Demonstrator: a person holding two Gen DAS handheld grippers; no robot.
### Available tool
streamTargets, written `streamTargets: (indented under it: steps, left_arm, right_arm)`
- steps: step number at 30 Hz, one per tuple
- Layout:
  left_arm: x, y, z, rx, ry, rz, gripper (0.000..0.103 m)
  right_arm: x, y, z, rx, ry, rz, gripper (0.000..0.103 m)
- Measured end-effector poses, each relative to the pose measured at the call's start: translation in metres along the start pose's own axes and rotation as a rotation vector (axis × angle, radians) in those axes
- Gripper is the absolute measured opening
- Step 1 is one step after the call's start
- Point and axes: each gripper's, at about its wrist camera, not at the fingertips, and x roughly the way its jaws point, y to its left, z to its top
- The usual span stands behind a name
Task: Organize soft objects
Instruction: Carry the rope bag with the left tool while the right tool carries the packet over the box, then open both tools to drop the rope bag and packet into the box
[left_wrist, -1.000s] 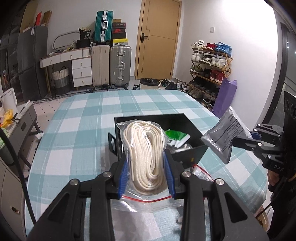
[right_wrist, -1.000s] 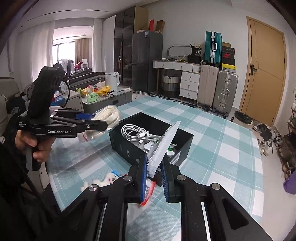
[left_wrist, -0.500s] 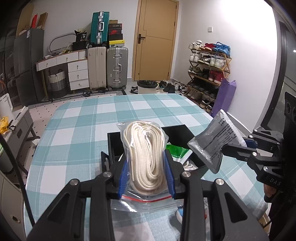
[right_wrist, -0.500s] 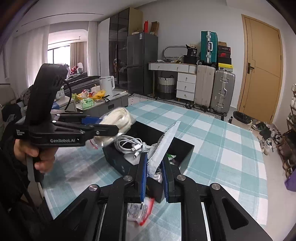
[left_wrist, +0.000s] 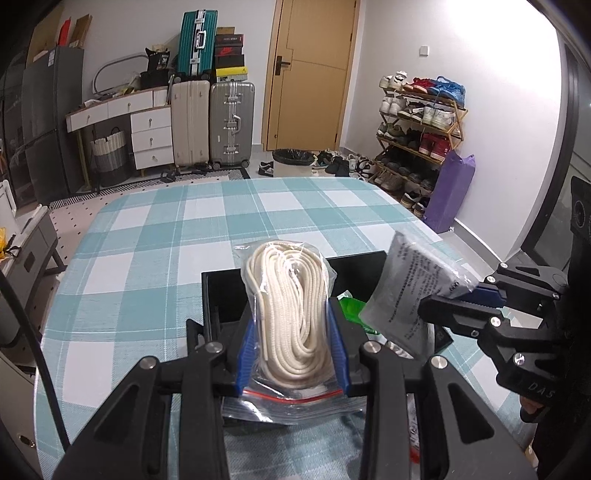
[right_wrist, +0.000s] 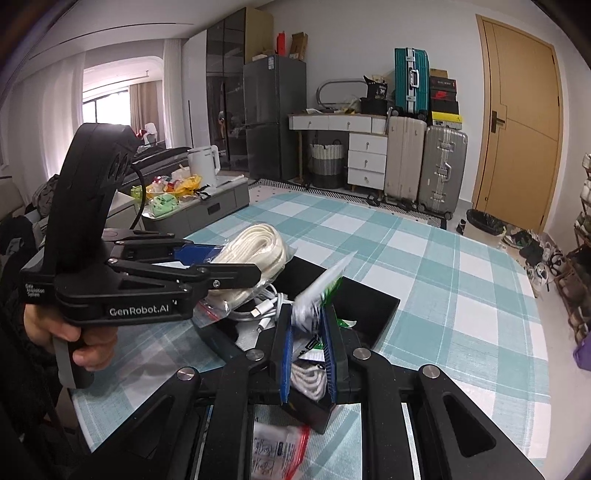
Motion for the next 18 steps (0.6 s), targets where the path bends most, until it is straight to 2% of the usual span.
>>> streamTargets:
  steps: [18]
  left_arm:
    - [0.030, 0.000, -0.002, 0.018, 0.065, -0.010, 0.034]
  right_arm:
    - [0.053, -0.014, -0.008, 0.037, 0.121, -0.018, 0.014]
